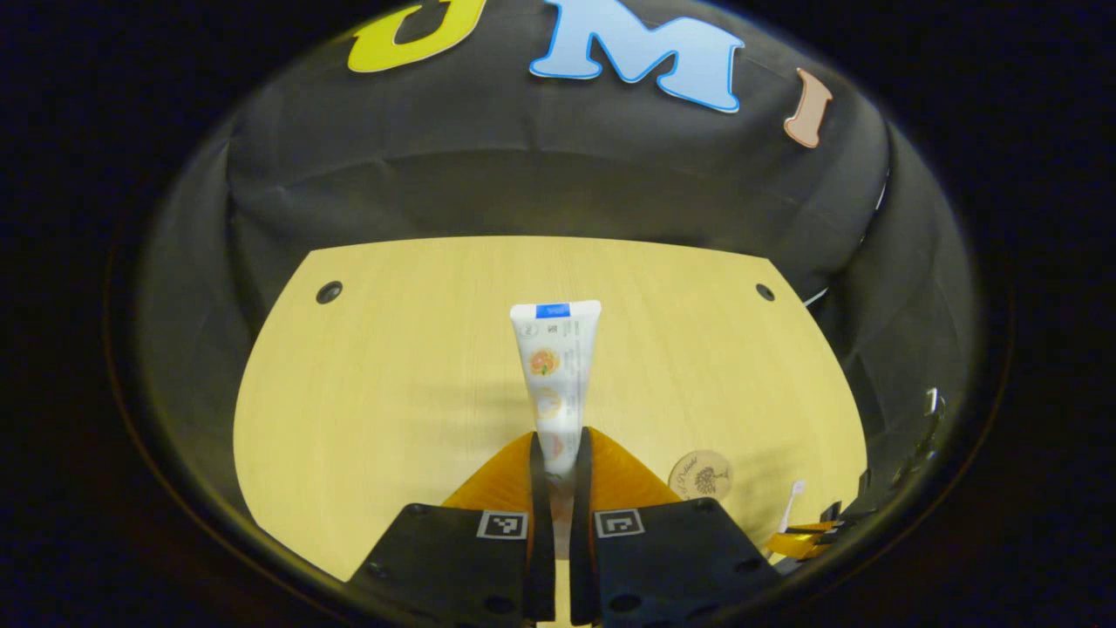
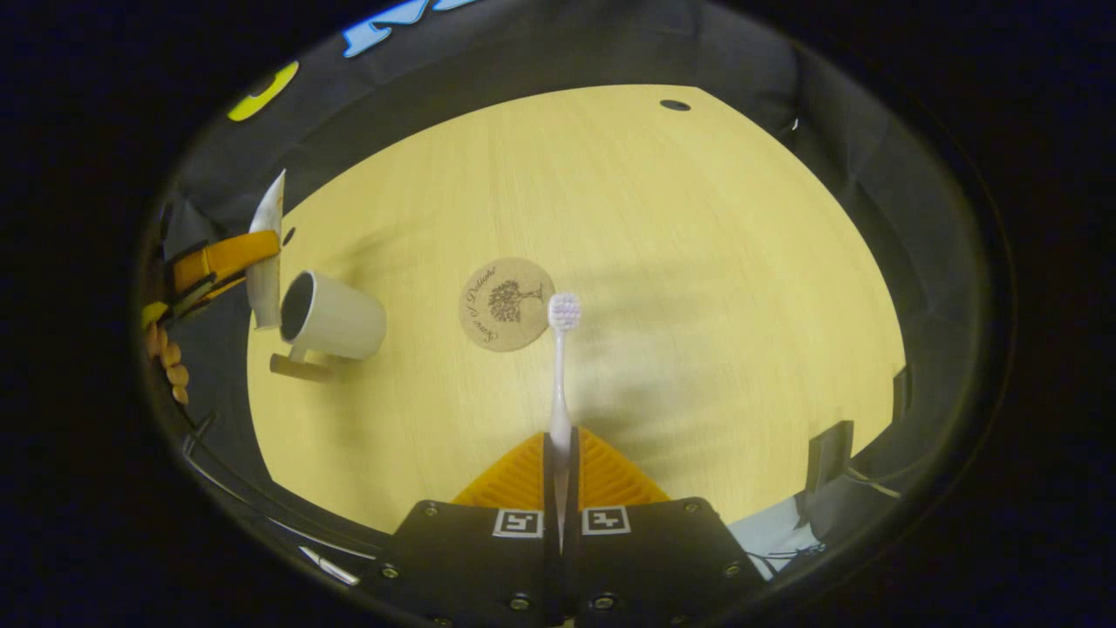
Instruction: Put the toothbrush and toothpaste on the desktop into the cup, then pick up the cup and place it on the coaster on the desktop.
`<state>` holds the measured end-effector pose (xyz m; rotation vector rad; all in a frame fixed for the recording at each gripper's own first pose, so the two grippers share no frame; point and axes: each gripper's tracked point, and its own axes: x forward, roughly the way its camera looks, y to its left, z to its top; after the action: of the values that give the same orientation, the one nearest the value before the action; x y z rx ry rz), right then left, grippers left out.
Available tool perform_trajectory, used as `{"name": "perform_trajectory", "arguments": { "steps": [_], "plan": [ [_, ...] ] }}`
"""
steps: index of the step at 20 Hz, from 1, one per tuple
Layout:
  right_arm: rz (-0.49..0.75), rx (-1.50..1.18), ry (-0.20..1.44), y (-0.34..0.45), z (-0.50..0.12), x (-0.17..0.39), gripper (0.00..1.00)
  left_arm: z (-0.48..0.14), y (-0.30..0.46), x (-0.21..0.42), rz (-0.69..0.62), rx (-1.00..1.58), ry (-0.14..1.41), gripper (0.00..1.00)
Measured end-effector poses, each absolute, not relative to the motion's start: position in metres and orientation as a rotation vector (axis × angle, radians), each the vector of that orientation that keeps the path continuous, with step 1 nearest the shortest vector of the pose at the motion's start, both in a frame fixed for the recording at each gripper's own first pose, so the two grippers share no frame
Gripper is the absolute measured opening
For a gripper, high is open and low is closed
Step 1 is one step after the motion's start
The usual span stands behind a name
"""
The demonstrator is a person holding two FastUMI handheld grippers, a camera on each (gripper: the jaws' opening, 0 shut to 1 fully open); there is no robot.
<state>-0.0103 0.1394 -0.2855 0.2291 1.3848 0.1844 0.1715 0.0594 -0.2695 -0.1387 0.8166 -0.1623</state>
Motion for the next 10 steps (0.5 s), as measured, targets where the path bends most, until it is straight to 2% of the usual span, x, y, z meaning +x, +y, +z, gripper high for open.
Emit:
{"name": "perform_trajectory", "arguments": {
  "steps": [5, 6, 10],
  "plan": [
    [0.155, 0.266, 1.372, 0.126, -0.282, 0.001, 0.02, -0.286, 0.065, 0.180, -0.133, -0.158, 0.792, 0.16],
    [0.148, 0.271, 1.370, 0.122, -0.281, 0.005, 0.02, -0.287, 0.064, 0.179, -0.127, -0.161, 0.782, 0.14],
    [0.108, 0.301, 1.348, 0.105, -0.276, 0.019, 0.02, -0.289, 0.069, 0.173, -0.097, -0.137, 0.691, 0.15]
  ]
}}
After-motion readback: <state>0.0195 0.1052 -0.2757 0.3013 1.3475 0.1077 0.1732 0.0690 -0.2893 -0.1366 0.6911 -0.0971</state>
